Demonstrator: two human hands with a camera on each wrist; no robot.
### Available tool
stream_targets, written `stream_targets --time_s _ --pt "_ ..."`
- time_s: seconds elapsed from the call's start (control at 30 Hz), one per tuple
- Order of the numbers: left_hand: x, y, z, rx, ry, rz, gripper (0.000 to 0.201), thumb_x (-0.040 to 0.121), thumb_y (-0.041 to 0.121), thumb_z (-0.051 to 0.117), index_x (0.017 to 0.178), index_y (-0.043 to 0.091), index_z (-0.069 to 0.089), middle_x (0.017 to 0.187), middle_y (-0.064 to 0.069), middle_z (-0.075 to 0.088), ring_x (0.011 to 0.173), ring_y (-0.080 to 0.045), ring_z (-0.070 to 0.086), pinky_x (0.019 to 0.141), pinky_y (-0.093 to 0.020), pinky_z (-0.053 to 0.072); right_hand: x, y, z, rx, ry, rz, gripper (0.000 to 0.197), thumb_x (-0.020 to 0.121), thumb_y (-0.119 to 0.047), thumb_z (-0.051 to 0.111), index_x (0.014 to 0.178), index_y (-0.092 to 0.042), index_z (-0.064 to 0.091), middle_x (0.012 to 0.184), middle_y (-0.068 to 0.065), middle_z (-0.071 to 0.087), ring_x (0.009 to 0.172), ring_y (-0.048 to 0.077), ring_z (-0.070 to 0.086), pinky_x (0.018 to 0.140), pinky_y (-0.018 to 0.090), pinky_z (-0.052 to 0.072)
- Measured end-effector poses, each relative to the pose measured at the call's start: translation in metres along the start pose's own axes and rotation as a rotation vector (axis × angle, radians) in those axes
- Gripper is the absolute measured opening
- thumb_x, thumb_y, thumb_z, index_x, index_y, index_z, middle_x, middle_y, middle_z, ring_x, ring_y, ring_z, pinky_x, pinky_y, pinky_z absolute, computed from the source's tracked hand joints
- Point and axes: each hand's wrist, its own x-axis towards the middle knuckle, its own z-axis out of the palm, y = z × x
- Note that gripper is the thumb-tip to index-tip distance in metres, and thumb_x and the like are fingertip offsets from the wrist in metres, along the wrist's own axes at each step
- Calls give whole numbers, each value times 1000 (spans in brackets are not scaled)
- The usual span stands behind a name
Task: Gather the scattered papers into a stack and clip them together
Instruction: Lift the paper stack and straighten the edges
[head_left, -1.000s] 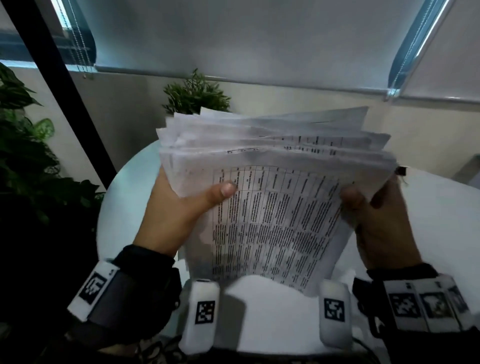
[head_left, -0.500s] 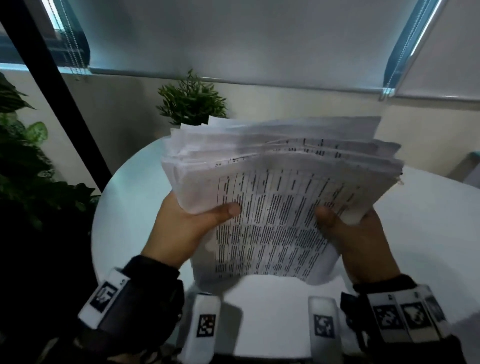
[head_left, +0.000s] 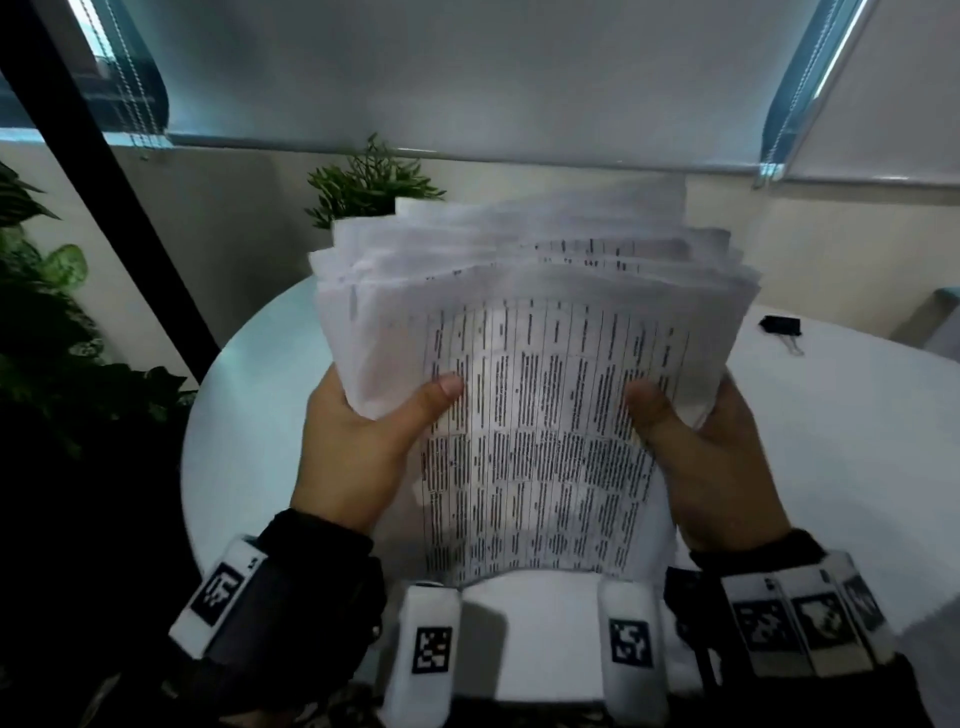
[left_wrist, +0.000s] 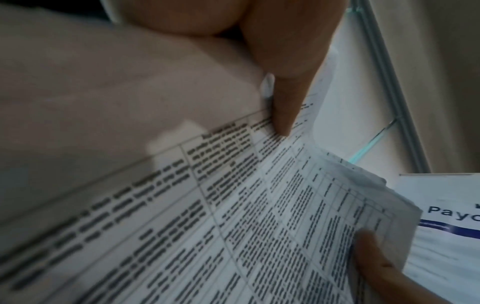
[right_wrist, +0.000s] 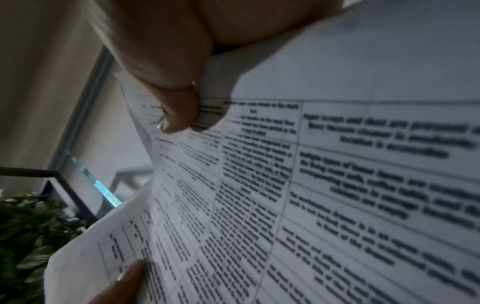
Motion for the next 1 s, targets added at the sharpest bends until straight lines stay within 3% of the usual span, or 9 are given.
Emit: stream_targets --time_s 0.2,0.3,0.4,0.53,0.63,0.7,0.8,0.9,1.0 --pt "14 7 -15 -62 -48 56 91 58 29 89 133 2 45 123 -13 64 111 -26 65 86 -39 56 11 -9 -5 70 30 -57 100 52 -61 81 131 -14 42 112 -15 67 109 12 63 88 28 53" --pt "6 5 -9 -2 -73 18 65 58 24 90 116 14 63 106 0 74 98 -13 70 77 -25 58 4 1 1 49 11 18 94 55 -61 79 131 -17 46 119 -8 65 112 15 61 94 39 51" --pt "-3 4 6 -17 24 39 35 60 23 82 92 24 70 88 11 76 86 -8 72 71 -20 57 6 -5 14 -34 53 -37 74 62 -68 68 124 -34 50 114 -21 65 111 3 60 95 26 48" --pt "-2 11 5 -137 64 106 67 62 15 88 122 6 59 110 -4 72 102 -17 69 79 -25 56 22 -22 7 16 62 -166 84 65 -51 74 132 -9 44 114 -13 64 111 8 61 89 20 50" --pt "1 7 -1 -155 22 65 92 55 27 87 133 8 42 124 -9 63 111 -21 65 84 -33 56 23 -14 -11 21 2 -54 101 52 -54 83 131 -4 43 111 -5 67 105 13 65 81 22 53" --pt "6 10 0 -106 -42 19 88 54 25 89 130 12 47 121 -5 66 107 -17 67 83 -32 58 18 -1 -15 16 -31 48 95 50 -57 84 126 -12 49 110 -8 70 105 13 65 81 24 55" --pt "2 10 4 14 -43 7 55 59 22 85 111 18 67 101 4 75 93 -11 71 80 -30 59 9 12 -8 -18 -25 81 77 61 -63 74 124 -25 55 118 -9 67 112 14 62 94 33 50" --pt "2 14 -3 -23 24 25 52 61 20 81 111 15 68 98 5 76 92 -10 71 75 -23 58 12 -1 4 -44 -15 10 48 75 -51 63 119 -35 52 111 -22 66 107 3 62 91 20 49" --pt "10 14 -14 -32 -72 35 66 65 16 87 124 8 59 112 -3 72 102 -15 69 81 -27 57 15 -1 8 42 -21 -15 68 64 -54 75 123 -29 52 115 -13 67 111 12 62 92 28 51"
